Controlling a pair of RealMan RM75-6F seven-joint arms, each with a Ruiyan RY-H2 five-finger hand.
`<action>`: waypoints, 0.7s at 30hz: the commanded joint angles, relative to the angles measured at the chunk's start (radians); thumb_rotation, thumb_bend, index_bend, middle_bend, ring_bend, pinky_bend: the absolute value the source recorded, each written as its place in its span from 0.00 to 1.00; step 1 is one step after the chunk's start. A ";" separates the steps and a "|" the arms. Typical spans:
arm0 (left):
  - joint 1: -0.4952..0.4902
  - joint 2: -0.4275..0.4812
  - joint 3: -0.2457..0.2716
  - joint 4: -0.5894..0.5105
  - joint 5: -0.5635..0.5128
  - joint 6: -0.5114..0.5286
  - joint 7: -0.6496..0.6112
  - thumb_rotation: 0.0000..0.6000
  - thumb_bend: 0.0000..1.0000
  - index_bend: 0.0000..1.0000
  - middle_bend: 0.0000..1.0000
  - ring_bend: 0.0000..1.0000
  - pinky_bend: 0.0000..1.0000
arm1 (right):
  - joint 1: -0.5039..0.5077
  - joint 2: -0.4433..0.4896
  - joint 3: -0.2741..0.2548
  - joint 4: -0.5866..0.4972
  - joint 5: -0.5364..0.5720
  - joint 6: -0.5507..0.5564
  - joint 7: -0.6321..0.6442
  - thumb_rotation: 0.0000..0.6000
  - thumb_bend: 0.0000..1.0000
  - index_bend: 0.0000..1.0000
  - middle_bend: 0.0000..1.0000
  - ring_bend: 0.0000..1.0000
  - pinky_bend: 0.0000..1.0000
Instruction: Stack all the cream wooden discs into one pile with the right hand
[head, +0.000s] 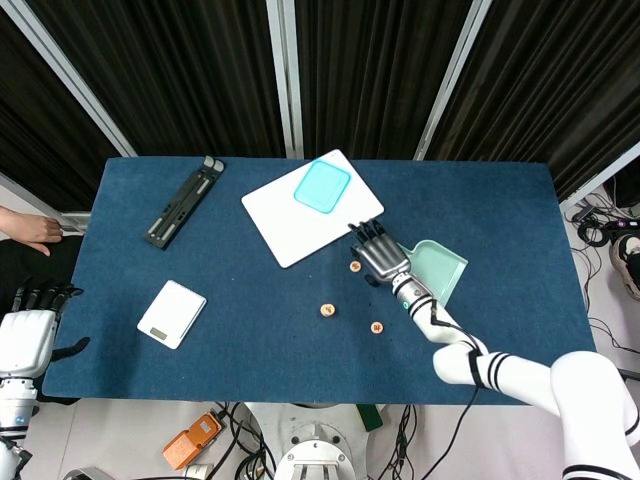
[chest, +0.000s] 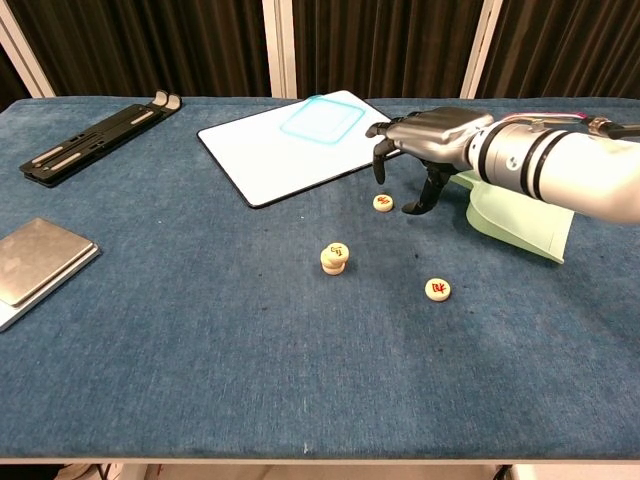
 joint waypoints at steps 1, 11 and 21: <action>0.001 0.000 0.001 0.000 -0.001 0.000 0.001 1.00 0.07 0.27 0.21 0.12 0.01 | 0.013 -0.015 -0.002 0.020 0.015 -0.016 -0.011 1.00 0.40 0.43 0.07 0.00 0.01; 0.001 -0.003 0.000 0.006 -0.004 -0.003 -0.001 1.00 0.07 0.27 0.21 0.12 0.01 | 0.031 -0.033 -0.001 0.049 0.030 -0.035 0.000 1.00 0.41 0.47 0.07 0.00 0.01; 0.000 -0.008 0.000 0.017 -0.005 -0.005 -0.007 1.00 0.07 0.27 0.21 0.12 0.01 | 0.044 -0.061 -0.003 0.094 0.026 -0.046 0.025 1.00 0.48 0.52 0.07 0.00 0.01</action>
